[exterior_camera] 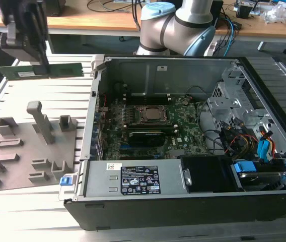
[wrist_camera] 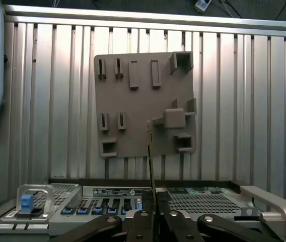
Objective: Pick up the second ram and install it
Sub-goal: 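Pick up the second ram and move it above second insertion slot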
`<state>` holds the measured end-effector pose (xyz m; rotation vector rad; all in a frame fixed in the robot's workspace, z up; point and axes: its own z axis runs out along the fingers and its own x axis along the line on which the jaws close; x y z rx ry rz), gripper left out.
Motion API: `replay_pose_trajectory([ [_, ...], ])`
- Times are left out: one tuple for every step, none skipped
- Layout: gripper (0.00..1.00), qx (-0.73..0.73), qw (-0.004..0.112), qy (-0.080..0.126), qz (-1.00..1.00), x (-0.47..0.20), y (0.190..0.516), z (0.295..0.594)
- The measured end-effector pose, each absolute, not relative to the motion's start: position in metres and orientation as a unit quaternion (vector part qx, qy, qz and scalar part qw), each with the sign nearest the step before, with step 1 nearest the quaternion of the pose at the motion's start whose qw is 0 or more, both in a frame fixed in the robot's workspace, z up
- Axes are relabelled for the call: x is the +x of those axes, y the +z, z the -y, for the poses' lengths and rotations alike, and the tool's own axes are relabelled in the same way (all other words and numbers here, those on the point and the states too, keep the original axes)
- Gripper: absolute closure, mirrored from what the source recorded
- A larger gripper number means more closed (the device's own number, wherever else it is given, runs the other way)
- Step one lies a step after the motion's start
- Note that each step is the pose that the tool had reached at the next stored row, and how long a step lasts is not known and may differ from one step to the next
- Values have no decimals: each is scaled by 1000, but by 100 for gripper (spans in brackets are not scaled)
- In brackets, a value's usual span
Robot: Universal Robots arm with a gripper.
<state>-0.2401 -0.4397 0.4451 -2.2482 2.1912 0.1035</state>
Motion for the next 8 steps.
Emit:
replay_pose_trajectory([
  [86, -716, 0, 33, -698, -235, 445, 440],
  [86, -716, 0, 33, -698, -229, 445, 440],
  [86, -716, 0, 33, -698, -223, 445, 440],
  [86, -716, 0, 33, -698, -218, 445, 440],
  [86, -716, 0, 33, -698, -213, 445, 440],
  [86, -716, 0, 33, -698, -211, 445, 440],
  [86, -716, 0, 33, -698, -205, 445, 440],
  [86, -716, 0, 34, -698, -201, 445, 440],
])
